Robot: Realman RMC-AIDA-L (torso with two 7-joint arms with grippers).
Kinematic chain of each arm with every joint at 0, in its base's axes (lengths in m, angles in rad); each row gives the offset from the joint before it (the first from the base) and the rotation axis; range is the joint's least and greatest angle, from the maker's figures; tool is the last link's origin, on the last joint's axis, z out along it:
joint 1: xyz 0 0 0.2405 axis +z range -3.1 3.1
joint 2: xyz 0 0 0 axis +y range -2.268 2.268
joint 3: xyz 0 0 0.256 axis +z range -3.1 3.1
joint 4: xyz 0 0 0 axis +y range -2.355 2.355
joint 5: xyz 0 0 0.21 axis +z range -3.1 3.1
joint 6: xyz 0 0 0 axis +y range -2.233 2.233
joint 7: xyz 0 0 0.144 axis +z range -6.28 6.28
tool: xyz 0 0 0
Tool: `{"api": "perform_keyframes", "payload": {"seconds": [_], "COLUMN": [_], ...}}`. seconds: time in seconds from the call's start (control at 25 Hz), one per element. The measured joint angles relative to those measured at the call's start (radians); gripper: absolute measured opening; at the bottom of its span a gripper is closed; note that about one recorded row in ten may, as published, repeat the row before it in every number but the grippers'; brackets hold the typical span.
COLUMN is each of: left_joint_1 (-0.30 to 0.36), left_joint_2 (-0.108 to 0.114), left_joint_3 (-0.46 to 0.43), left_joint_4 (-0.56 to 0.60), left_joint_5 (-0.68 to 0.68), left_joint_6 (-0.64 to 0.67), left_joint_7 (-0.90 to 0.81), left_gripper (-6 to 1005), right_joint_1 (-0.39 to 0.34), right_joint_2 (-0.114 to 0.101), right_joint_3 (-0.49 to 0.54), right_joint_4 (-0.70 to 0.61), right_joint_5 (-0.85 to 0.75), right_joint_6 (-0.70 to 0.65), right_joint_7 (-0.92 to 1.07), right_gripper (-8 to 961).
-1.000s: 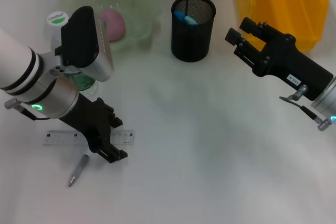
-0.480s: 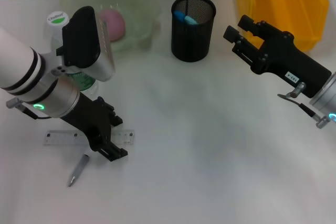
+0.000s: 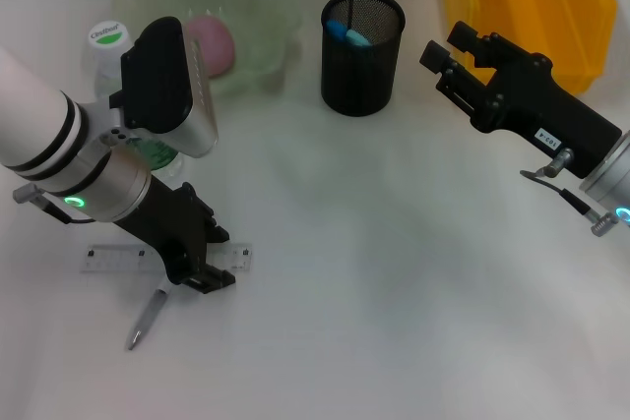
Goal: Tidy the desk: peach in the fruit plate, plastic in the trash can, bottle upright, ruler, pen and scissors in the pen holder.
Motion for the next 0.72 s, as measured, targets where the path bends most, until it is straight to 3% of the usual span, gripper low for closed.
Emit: {"api": "perform_keyframes", "payload": {"seconds": [0.56,0.72], "left_joint_1": [0.004,0.012], "left_joint_2": [0.0,0.0], "left_joint_3": [0.004,-0.004], "left_joint_4": [0.012,0.049], "left_joint_5": [0.004,-0.001], "left_joint_6": [-0.011,-0.003], "left_joint_7": [0.0,-0.008], "left_gripper": [390,392], "right_joint_1": [0.0,0.0], "right_joint_2": [0.0,0.0], "right_joint_3": [0.0,0.0], "right_joint_4": [0.003,0.011], "right_joint_5": [0.015,0.042], "right_joint_6": [0.0,0.001], "right_joint_7": [0.0,0.0], "right_gripper": [484,484]}}
